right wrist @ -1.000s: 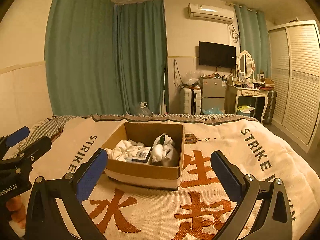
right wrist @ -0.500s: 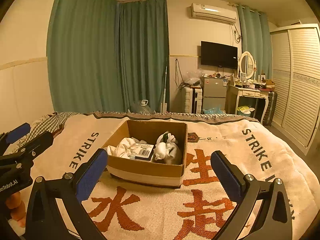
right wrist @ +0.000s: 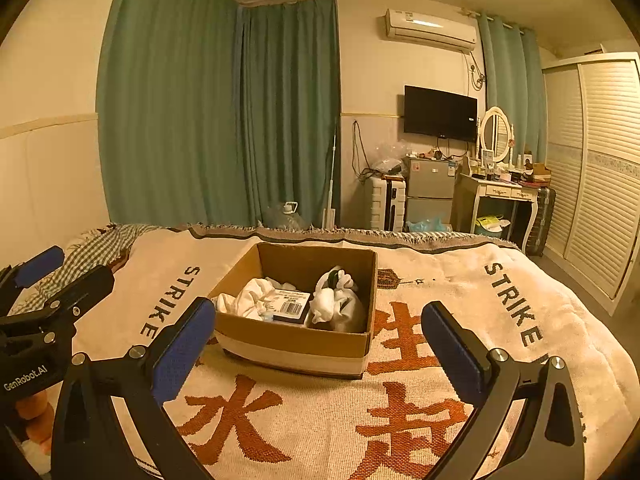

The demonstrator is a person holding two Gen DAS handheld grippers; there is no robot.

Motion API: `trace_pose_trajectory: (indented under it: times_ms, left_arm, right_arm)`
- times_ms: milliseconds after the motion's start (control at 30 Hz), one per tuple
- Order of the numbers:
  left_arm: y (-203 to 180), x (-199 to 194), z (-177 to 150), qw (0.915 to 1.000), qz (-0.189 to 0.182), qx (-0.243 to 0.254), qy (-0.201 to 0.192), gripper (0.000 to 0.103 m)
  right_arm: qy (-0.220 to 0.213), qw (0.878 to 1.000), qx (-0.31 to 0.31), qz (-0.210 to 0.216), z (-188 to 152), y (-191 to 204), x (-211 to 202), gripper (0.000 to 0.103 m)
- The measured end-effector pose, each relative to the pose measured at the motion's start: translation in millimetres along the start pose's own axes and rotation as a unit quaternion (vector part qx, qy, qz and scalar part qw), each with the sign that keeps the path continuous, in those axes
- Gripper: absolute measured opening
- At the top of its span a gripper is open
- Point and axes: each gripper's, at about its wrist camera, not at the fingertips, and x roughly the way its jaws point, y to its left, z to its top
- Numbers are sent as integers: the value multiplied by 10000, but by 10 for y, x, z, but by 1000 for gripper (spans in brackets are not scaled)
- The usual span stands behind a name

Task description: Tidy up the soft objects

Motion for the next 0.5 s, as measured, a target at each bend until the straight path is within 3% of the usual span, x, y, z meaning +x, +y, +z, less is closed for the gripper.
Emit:
trace_pose_trajectory:
  times_ms: [500]
  left_arm:
    - [7,10,-3,10000,4,-1,25,94]
  right_arm:
    - [-4,9999,-69,-98,-29,15,-21,103]
